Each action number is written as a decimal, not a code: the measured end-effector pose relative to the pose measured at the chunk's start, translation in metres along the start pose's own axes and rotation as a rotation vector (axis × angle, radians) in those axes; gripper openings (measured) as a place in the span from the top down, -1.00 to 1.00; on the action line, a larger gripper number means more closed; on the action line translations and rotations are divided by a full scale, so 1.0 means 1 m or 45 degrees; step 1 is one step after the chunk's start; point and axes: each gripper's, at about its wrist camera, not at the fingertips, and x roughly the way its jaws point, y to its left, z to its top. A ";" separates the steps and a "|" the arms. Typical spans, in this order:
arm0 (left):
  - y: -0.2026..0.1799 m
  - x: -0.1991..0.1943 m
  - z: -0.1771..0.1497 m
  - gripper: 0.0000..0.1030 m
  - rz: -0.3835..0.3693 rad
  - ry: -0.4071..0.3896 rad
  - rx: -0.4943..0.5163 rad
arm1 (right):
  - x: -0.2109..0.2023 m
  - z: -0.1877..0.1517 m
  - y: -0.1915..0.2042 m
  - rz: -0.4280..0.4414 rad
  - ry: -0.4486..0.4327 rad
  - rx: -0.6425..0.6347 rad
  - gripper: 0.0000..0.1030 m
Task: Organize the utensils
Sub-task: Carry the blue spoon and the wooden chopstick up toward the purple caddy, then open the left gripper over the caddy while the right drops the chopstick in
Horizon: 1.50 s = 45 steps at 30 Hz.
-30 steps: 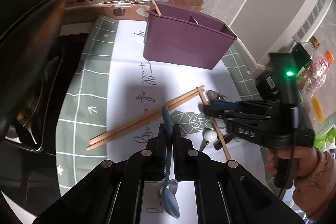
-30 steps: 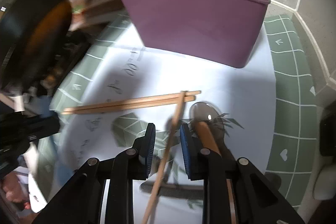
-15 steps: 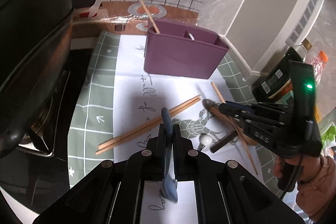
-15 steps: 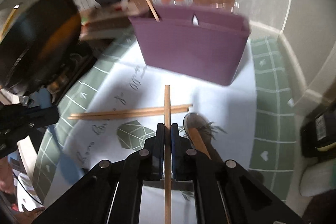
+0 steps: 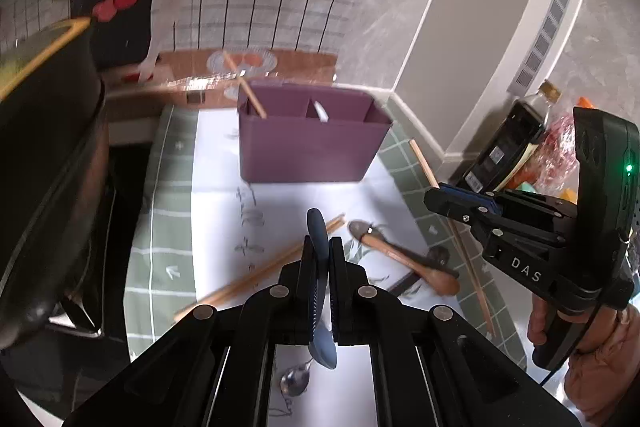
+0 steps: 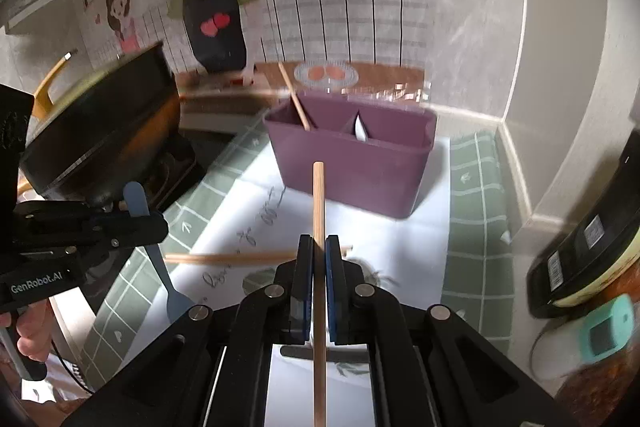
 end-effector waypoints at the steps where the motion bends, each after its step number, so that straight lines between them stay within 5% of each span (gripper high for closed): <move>1: -0.001 -0.002 0.003 0.90 -0.006 -0.009 0.004 | -0.004 0.005 0.000 -0.007 -0.019 -0.005 0.91; 11: -0.017 -0.046 0.077 0.90 -0.038 -0.171 0.071 | -0.045 0.067 0.003 -0.041 -0.266 -0.077 0.91; 18: -0.025 -0.078 0.156 0.90 0.071 -0.358 0.076 | -0.086 0.147 -0.001 -0.079 -0.629 -0.119 0.91; 23: -0.024 -0.074 0.192 0.90 0.131 -0.459 0.044 | -0.080 0.184 -0.006 -0.096 -0.750 -0.170 0.90; 30: 0.002 -0.021 0.211 0.90 0.182 -0.405 -0.031 | -0.013 0.195 -0.029 -0.072 -0.705 -0.141 0.90; 45: 0.036 0.095 0.184 0.90 0.256 -0.238 -0.115 | 0.125 0.164 -0.065 -0.085 -0.531 -0.067 0.90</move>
